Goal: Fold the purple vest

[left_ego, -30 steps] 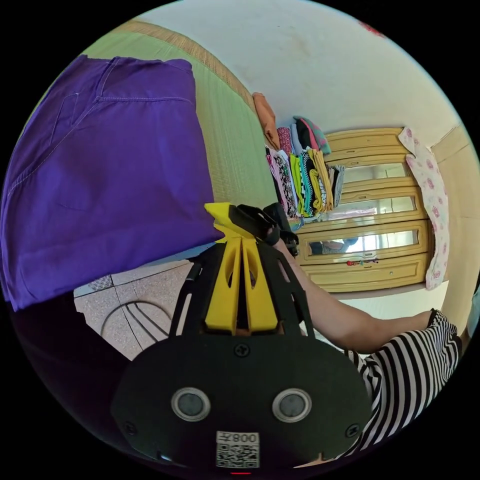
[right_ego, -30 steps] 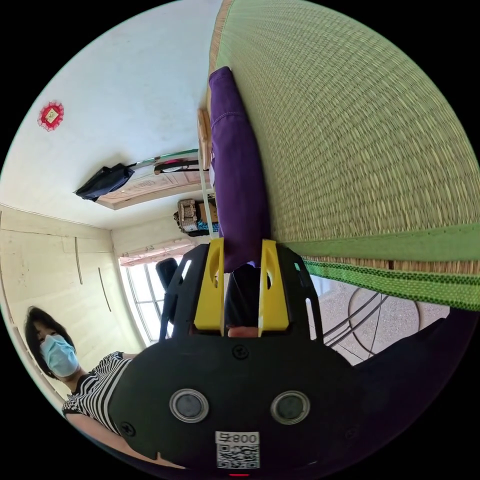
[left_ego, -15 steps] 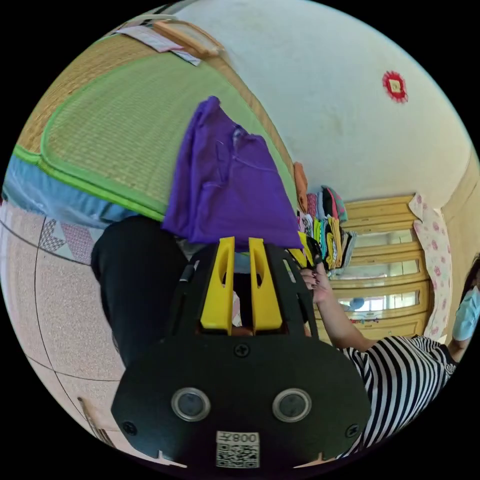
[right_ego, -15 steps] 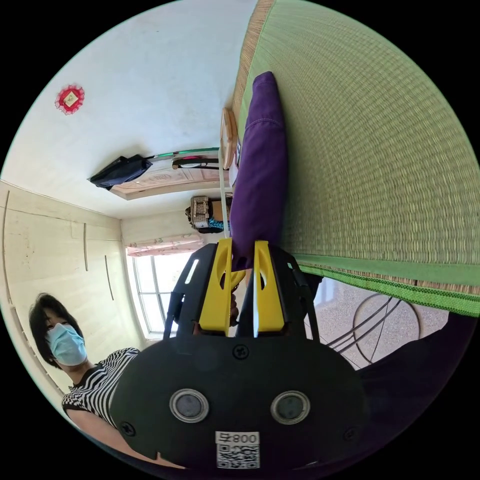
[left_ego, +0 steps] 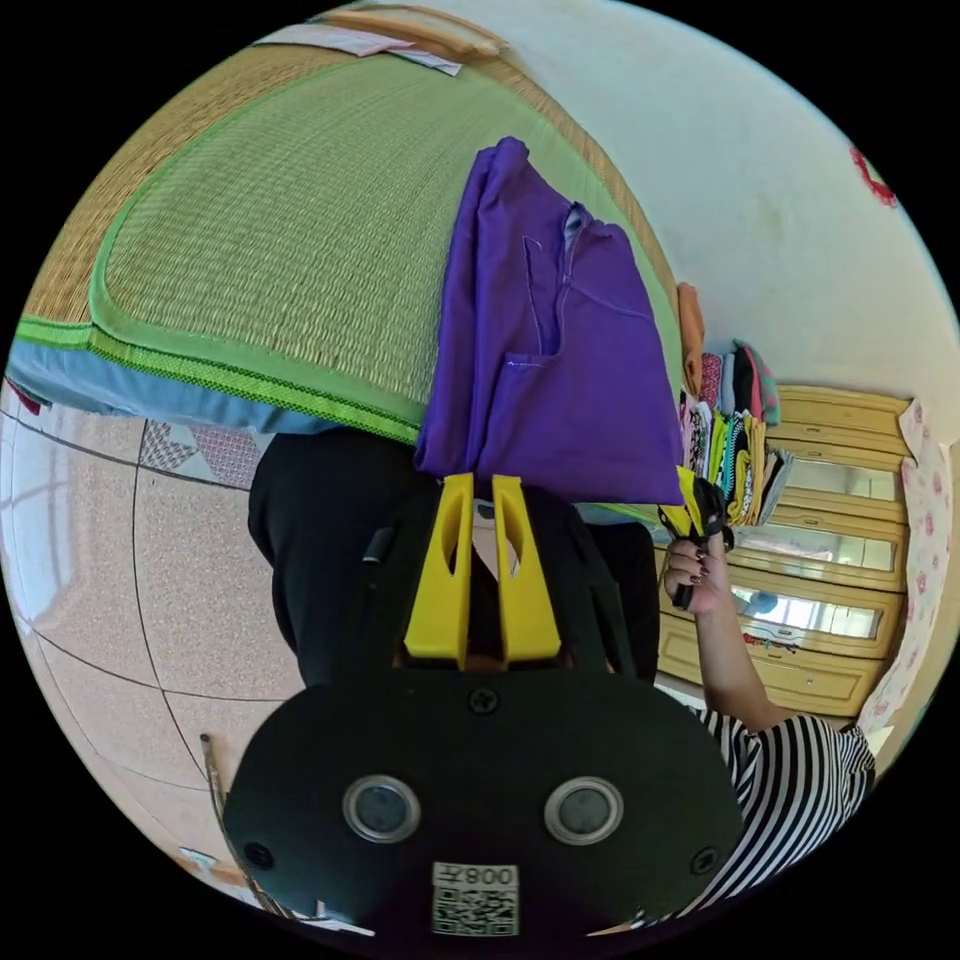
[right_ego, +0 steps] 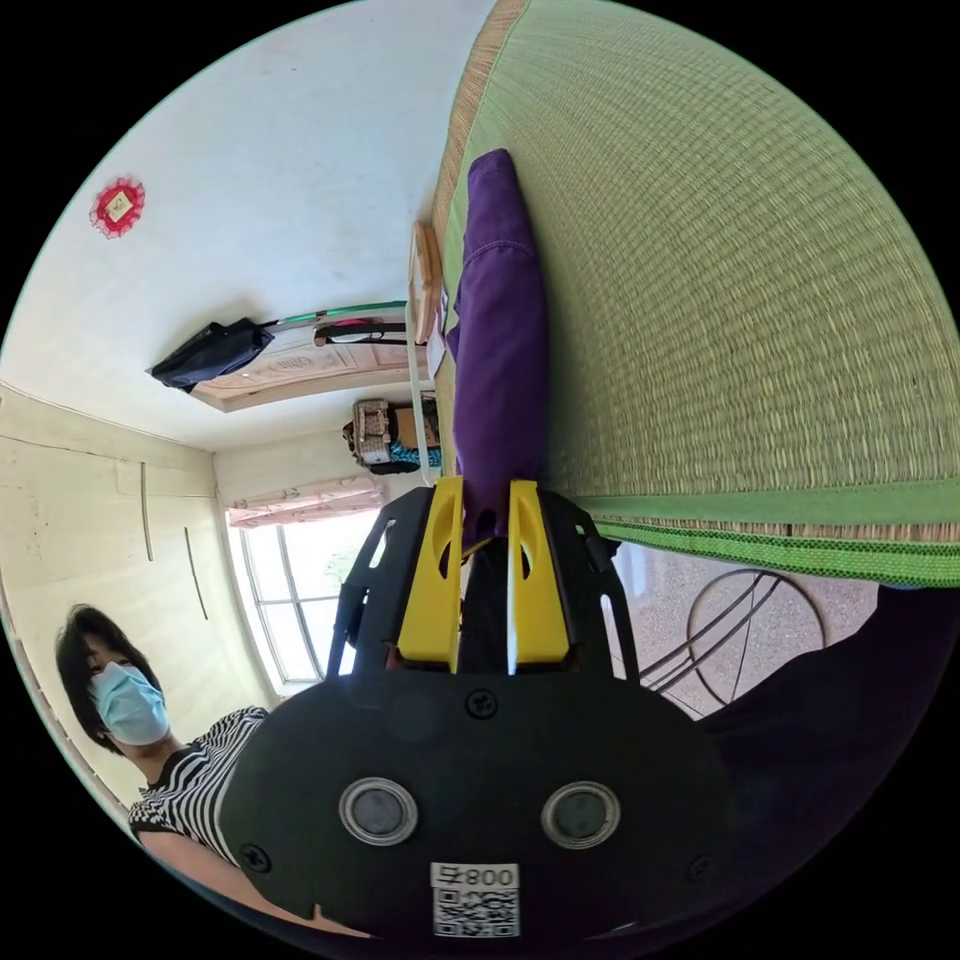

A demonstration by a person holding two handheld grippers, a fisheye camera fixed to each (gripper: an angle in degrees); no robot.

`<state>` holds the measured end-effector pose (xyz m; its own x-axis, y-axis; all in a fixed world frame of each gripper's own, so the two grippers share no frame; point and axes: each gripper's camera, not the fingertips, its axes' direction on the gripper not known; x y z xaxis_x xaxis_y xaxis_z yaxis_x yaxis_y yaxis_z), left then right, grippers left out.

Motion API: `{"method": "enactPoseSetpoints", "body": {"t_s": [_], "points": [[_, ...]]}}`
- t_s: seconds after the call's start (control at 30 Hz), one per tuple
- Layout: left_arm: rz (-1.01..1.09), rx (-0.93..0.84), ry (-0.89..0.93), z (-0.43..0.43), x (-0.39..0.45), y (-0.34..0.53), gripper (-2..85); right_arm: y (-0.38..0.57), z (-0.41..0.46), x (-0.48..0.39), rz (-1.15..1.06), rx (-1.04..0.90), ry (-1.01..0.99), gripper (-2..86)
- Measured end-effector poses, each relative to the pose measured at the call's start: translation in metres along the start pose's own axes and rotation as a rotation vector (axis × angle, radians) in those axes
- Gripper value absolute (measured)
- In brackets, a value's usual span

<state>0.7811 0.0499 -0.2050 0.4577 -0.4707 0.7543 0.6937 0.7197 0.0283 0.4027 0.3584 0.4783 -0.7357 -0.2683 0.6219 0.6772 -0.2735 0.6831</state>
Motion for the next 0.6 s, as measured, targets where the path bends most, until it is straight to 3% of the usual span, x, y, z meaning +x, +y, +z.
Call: {"method": "enactPoseSetpoints", "body": {"t_s": [0.3,0.6], "points": [[0.091,0.123,-0.098,-0.023,-0.001,0.004,0.7,0.000,0.011,-0.014,-0.024,-0.017,0.155,8.3],[0.061,0.116,-0.136,-0.006,-0.026,0.001,3.2,-0.006,0.039,-0.035,-0.075,-0.047,0.276,11.3]]}}
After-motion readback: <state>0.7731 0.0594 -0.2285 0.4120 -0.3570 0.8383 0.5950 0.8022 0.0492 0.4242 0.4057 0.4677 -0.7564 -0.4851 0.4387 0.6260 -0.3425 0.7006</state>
